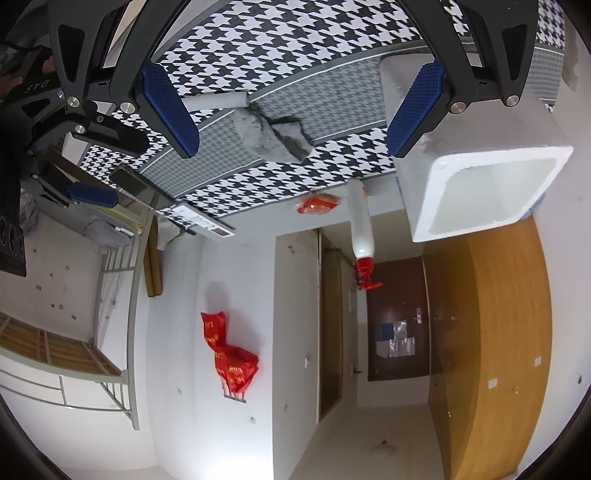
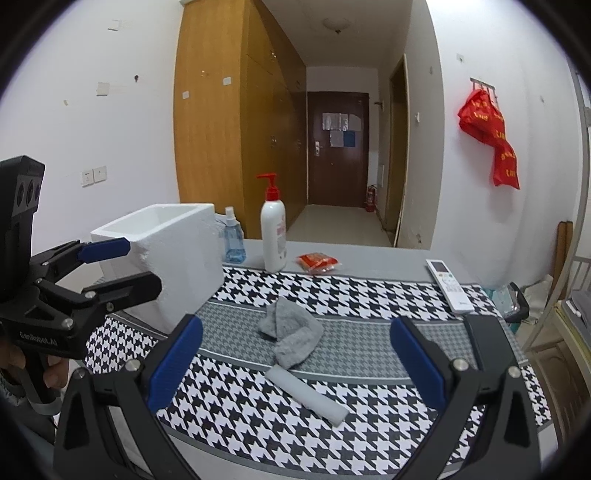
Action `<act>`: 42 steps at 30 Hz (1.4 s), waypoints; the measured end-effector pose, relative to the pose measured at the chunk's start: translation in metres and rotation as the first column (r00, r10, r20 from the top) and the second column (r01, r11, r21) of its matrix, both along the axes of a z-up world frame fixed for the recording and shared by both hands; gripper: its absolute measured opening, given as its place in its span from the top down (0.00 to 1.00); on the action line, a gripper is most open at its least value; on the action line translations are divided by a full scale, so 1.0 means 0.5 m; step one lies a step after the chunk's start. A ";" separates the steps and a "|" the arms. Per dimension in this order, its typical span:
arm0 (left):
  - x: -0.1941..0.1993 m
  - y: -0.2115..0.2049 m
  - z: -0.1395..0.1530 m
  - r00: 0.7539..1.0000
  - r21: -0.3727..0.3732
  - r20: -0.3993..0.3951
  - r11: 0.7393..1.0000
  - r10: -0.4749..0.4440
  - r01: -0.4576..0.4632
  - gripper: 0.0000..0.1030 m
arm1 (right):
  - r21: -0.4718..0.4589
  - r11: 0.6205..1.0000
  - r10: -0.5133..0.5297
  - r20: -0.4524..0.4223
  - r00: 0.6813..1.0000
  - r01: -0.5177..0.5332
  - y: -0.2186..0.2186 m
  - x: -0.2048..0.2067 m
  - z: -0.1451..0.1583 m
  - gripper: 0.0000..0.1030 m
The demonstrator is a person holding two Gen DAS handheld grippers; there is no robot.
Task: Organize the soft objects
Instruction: 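Move both tools away from the box toward the grey sock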
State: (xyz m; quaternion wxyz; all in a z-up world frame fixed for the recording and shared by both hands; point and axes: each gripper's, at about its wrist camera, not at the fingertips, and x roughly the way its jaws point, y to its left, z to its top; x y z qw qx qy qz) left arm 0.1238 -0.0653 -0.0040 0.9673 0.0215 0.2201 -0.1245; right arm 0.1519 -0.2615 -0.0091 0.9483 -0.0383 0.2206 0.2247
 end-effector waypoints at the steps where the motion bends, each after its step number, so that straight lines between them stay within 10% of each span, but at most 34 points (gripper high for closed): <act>1: 0.003 -0.001 -0.002 1.000 -0.001 -0.004 1.000 -0.002 0.002 0.01 | -0.001 1.000 -0.004 -0.003 1.000 0.004 -0.003 0.001 -0.003 0.00; 42: 0.184 -0.064 -0.115 0.976 0.003 -0.219 1.000 0.006 -0.005 0.01 | -0.022 1.000 0.008 -0.163 0.987 -0.012 -0.054 0.090 -0.122 0.00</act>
